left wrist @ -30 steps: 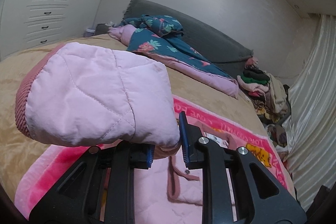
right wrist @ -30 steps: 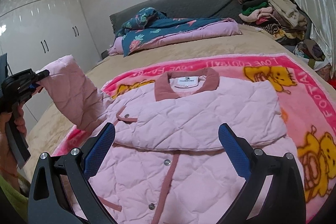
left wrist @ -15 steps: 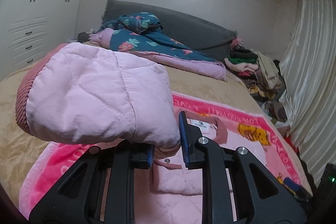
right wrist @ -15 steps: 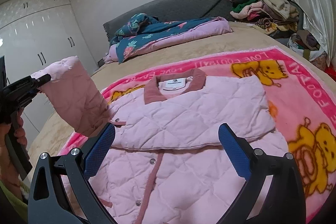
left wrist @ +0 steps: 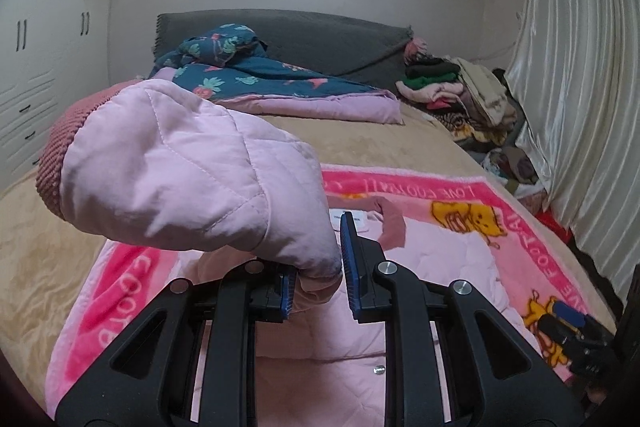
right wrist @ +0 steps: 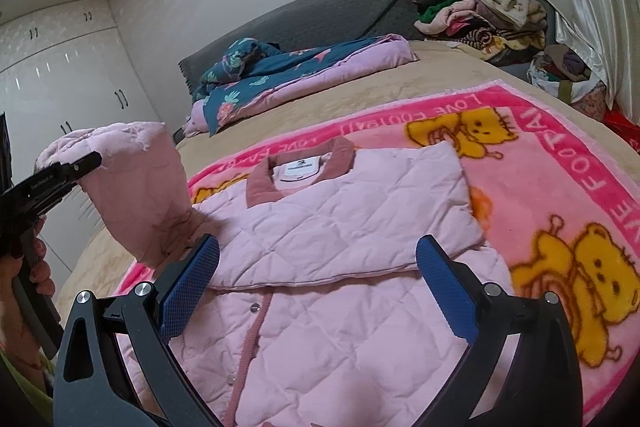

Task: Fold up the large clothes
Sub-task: 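Fold the sleeve across the jacket body and open the left tool, then grasp the mauve-trimmed front edge with the right tool and lift it, then fold the held front edge across the jacket body and open the right tool, then move both tools back over the jacket toward its ribbed hem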

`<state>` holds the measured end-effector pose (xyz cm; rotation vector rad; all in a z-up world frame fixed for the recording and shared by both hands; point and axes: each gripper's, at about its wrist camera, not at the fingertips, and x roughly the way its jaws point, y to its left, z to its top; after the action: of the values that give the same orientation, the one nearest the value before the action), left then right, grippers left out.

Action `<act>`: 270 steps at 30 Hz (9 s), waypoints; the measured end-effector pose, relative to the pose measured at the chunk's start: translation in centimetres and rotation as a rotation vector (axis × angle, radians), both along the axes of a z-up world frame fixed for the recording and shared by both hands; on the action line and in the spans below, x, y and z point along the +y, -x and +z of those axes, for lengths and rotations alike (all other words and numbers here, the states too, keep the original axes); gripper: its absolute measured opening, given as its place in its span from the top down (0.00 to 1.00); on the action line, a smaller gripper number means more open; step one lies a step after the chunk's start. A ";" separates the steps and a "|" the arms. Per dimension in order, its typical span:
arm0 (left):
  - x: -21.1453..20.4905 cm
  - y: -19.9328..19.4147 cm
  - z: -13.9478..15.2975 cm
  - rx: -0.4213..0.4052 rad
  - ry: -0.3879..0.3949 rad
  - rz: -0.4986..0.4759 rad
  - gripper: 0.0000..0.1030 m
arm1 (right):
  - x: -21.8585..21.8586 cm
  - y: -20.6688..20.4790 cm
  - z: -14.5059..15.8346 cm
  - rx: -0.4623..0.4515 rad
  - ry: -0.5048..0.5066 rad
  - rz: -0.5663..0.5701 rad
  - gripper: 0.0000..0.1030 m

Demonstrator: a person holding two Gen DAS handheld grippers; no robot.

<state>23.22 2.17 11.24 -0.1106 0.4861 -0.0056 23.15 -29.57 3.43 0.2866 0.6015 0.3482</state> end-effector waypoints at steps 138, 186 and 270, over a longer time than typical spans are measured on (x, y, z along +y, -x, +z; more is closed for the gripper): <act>4.9 -9.0 -16.4 0.369 0.071 -0.116 0.11 | 10.6 -8.8 -3.9 -0.036 0.367 0.054 0.28; 4.6 -4.8 -12.3 0.362 0.057 -0.058 0.09 | 10.2 -3.7 -4.0 0.091 0.216 0.046 0.07; 1.0 16.2 -6.0 0.178 0.004 0.056 0.09 | 0.2 13.3 3.2 -0.094 0.264 -0.022 0.04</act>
<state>7.00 3.20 5.21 -0.1291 0.6607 0.0584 9.89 -29.37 6.60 0.0229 0.5439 0.2561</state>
